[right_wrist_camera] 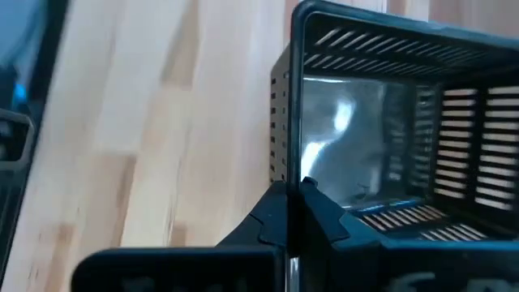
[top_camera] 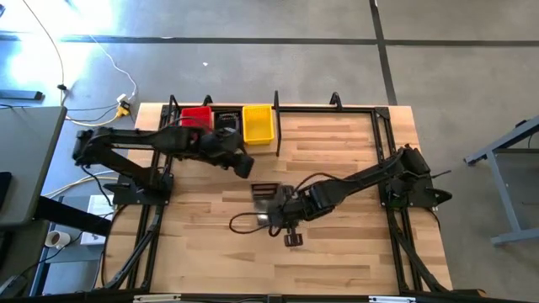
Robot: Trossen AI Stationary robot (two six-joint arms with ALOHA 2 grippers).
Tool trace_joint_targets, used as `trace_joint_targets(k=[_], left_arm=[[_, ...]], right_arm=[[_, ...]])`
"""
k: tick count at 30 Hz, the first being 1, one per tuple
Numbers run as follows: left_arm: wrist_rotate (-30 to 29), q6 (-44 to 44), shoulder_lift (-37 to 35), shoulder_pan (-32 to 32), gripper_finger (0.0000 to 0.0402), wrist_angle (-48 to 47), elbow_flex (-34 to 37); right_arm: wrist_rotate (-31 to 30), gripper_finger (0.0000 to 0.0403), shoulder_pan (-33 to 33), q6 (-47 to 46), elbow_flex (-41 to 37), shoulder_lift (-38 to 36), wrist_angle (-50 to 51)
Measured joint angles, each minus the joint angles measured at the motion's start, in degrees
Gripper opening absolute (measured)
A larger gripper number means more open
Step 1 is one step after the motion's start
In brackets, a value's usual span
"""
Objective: Stack baskets on shelf by color
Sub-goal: Stack the black bin on top of the black bin
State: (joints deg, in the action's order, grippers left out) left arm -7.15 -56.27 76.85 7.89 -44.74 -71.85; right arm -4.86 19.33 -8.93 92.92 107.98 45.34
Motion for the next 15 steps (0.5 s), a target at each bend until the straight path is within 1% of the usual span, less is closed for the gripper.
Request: trace_joint_targets(k=[2, 4, 5, 8, 10, 12, 15], left_arm=[[-2.04, 0.15, -2.24, -0.56, 0.0136, -1.53, -0.14], [-4.31, 0.36, -4.68, -0.46, 0.0136, -6.02, 0.02], [-5.45, 0.34, -5.67, -0.46, 0.0136, -6.64, -0.01], [-8.01, -0.11, -8.66, 0.64, 0.0136, -11.00, 0.04], [-9.15, -0.05, -10.51, 1.33, 0.0136, -11.50, -0.07], [-10.45, 0.53, -12.22, 2.55, 0.0136, -12.87, -0.02], [-12.59, 2.76, -14.56, 4.13, 0.0135, -12.36, -0.02]], right_arm=[[0.49, 0.0000, -0.90, 1.51, 0.00, 0.00, -2.18], [0.91, 0.0000, -1.95, 3.21, 0.00, 0.00, -4.88], [1.06, 0.0000, -2.54, 3.98, 0.00, 0.00, -6.34], [2.25, 0.0000, -4.58, 6.18, 0.00, 0.00, -10.50], [2.40, 0.0000, -5.98, 7.14, 0.11, 0.00, -12.36], [2.62, 0.0000, -7.43, 8.15, 1.49, 0.02, -12.61], [2.77, 0.0000, -9.84, 9.43, 4.04, 0.00, -13.36]])
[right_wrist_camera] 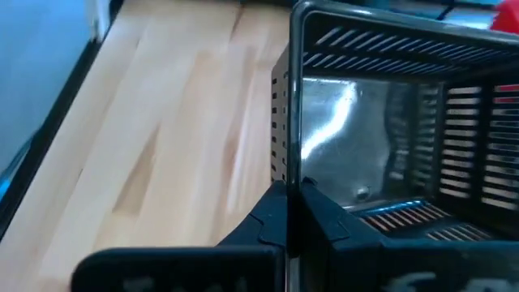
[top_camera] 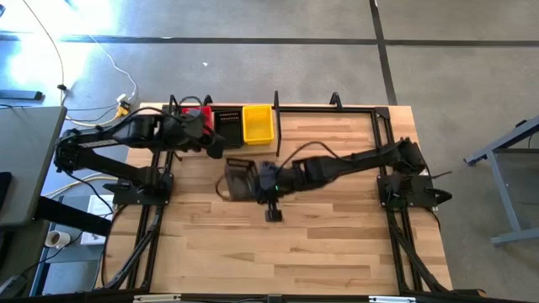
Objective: Stack baskets on shelf by color
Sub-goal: Stack the black bin on top of the black bin
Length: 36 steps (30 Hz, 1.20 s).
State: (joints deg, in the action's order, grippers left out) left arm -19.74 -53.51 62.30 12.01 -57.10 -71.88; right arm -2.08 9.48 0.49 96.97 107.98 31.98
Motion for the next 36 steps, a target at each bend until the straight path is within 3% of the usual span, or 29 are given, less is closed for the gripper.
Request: trace_joint_targets(k=[11, 18, 25, 36], left_arm=[[-2.33, 8.88, -5.16, 4.22, 0.0135, 0.30, 0.00], [-5.78, 14.25, -6.16, 4.26, 0.0135, -0.47, 0.00], [-11.40, 16.23, -6.09, 5.19, 0.0135, -9.24, 0.00], [-11.41, 14.54, -6.08, 7.28, 0.0135, -19.06, 0.00]], right_arm=[[-1.04, 0.0000, -9.84, 3.51, 6.66, 0.00, 0.27], [-5.28, 0.0000, -14.44, 7.17, 11.17, 0.00, -0.10], [-10.14, 0.0000, -17.01, 10.17, 14.40, 0.00, -1.58], [-11.04, 0.0000, -17.06, 19.85, 14.54, 4.94, -11.81]])
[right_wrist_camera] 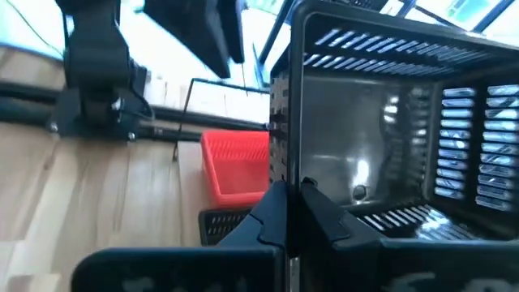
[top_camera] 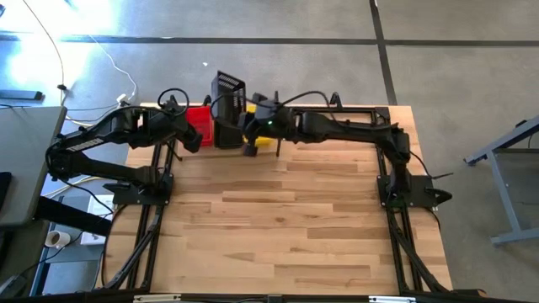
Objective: Stack baskets on shelf by color
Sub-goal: Stack the black bin on top of the black bin
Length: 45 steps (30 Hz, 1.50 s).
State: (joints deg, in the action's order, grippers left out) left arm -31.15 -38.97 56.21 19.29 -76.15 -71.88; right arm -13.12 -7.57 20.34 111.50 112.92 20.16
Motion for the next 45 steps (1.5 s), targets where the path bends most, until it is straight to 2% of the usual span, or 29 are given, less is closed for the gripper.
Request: trace_joint_targets(k=[14, 24, 35, 45], left_arm=[[-1.07, -2.38, 0.04, 0.00, 0.0135, -0.62, 0.00], [-1.20, -3.05, 0.04, -0.02, 0.0135, -0.64, 0.00], [-1.12, -3.04, 0.04, -0.02, 0.0135, -0.58, 0.00], [-1.12, -2.92, 0.04, -0.02, 0.0135, -0.53, 0.00]], right_arm=[[4.52, 0.0000, 0.03, 0.71, -0.07, 8.50, 0.83], [4.15, 0.0000, -1.69, 0.70, -0.11, 12.73, 3.70], [6.15, 0.0000, -3.70, 5.32, -0.13, 13.21, 3.25], [7.62, 0.0000, -4.39, 5.47, -0.13, 14.39, 3.49]])
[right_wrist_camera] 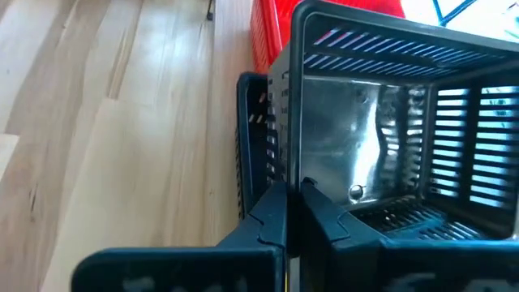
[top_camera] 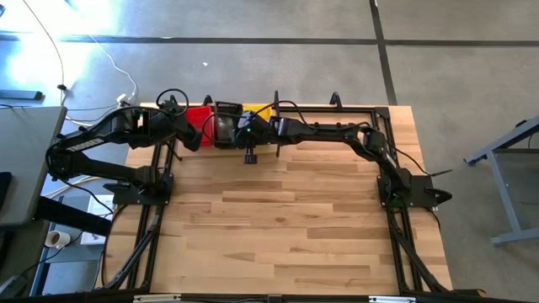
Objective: Stack baskets on shelf by color
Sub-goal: Stack the black bin on top of the black bin
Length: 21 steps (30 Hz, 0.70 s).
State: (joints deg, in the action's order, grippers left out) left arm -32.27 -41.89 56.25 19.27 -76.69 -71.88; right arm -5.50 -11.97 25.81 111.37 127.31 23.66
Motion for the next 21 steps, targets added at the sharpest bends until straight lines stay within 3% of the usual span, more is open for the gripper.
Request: trace_joint_targets(k=[16, 21], left_arm=[[-0.07, -0.11, 0.00, 0.00, 0.0135, 0.00, 0.00], [-0.07, -0.09, 0.00, 0.00, 0.0135, 0.00, 0.00]], right_arm=[[-2.95, 0.0000, 0.04, -0.32, 0.00, 0.46, 0.46], [-2.87, 0.0027, 0.09, -0.27, 0.00, 0.46, 0.44]])
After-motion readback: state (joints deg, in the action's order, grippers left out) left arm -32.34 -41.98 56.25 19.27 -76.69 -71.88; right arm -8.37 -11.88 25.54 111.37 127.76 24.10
